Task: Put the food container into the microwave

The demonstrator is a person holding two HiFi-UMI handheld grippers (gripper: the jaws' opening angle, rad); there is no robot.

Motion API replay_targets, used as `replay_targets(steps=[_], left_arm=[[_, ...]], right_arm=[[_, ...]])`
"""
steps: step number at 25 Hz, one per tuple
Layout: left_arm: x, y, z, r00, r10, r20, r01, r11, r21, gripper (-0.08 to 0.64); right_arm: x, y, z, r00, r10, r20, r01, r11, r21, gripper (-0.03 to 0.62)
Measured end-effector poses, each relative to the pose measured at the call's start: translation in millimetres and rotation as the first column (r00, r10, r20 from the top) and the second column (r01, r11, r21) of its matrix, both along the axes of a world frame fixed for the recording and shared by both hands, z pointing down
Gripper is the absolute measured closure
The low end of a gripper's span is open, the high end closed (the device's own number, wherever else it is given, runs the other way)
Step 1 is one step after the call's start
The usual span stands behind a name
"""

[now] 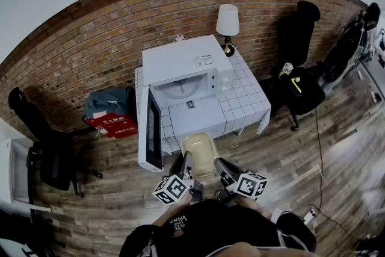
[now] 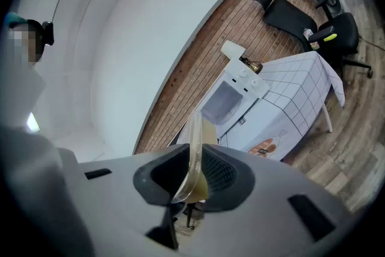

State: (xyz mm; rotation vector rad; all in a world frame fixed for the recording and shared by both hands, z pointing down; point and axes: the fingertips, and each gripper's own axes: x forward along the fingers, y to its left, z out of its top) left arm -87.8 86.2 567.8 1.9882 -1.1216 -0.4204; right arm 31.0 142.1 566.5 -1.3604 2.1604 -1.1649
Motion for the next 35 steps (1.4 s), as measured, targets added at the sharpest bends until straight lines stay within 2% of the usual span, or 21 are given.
replay_targets(steps=[11,27,35], left_arm=[[13.3,-16.7,0.4,0.999,-0.040,0.002,0.040,0.999,-0.007,0.440],[59.7,-42.1,11.2,0.991,-0.130,-0.016,0.130,0.991,-0.012,0.440],[62.4,-57.2,15.7,0.989,-0.145,-0.005,0.145,0.989,-0.028,0.440]], right_arm=[[15.2,-20.3,-0.6,0.999,-0.041,0.015,0.041,0.999,0.002,0.535],[65.3,-54.4,8.0,0.991,-0.134,0.014,0.134,0.991,-0.011,0.535],[67.9,-71.2,14.8,0.988,-0.150,0.046,0.151,0.988,-0.026,0.535]])
